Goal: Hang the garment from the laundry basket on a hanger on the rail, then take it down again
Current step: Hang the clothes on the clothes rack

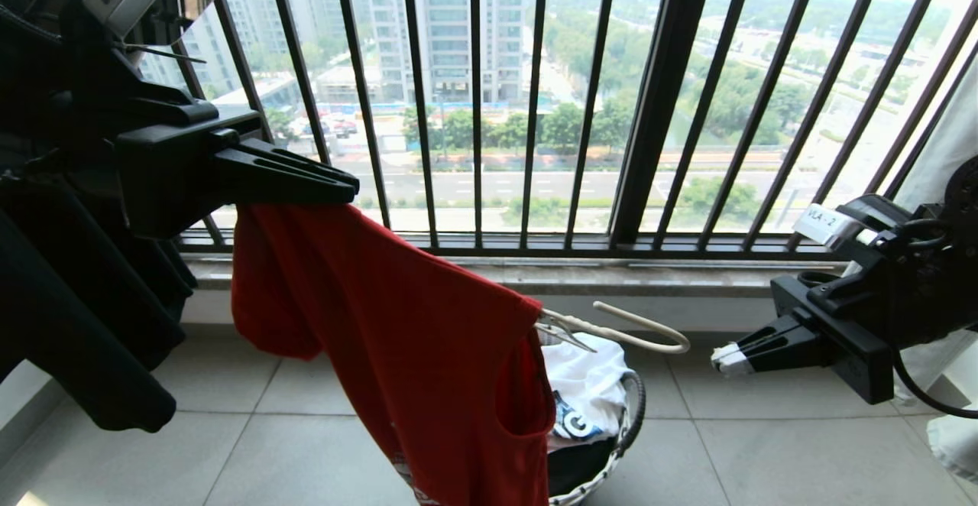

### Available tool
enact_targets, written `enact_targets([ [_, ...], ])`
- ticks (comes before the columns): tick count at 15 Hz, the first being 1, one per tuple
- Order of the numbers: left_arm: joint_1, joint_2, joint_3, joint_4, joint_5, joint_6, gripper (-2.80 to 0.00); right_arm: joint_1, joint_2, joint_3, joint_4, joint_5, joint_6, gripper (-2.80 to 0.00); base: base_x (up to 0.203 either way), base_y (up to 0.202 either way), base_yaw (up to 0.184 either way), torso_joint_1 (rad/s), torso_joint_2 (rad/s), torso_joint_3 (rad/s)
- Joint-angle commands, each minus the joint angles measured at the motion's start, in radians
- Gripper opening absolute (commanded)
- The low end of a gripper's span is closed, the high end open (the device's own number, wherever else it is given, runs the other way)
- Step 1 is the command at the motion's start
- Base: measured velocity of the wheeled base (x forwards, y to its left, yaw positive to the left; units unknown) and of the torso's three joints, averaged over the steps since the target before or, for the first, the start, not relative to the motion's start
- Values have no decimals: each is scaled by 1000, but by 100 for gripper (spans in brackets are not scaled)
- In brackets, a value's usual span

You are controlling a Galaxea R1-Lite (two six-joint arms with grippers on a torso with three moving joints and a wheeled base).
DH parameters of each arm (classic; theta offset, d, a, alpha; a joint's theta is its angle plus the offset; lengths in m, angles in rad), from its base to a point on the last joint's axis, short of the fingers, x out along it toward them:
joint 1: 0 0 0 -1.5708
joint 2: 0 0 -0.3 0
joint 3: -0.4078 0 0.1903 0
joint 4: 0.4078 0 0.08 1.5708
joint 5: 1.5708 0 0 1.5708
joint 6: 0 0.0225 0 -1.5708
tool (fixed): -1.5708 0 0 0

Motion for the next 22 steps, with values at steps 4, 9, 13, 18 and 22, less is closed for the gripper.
enact_targets([
  [4, 13, -23, 2, 7, -22, -9, -280, 63, 49, -9, -52, 7, 86, -280, 0, 0, 0, 0, 0, 0],
  [9, 12, -31, 7, 7, -24, -11, -280, -47, 2, -6, 187, 22, -79, -280, 0, 0, 0, 0, 0, 0],
  [13, 12, -47, -6, 7, -24, -20, -280, 38, -5, 8, -142, -98, 2, -280, 0, 0, 0, 0, 0, 0],
  [18, 15, -68, -23, 7, -24, -34, -280, 193, 26, 63, -539, -268, 137, 0, 0, 0, 0, 0, 0, 0],
  [22, 18, -80, -21, 7, -25, -49, -280, 202, 36, 42, -561, -273, 155, 0, 0, 0, 0, 0, 0, 0],
])
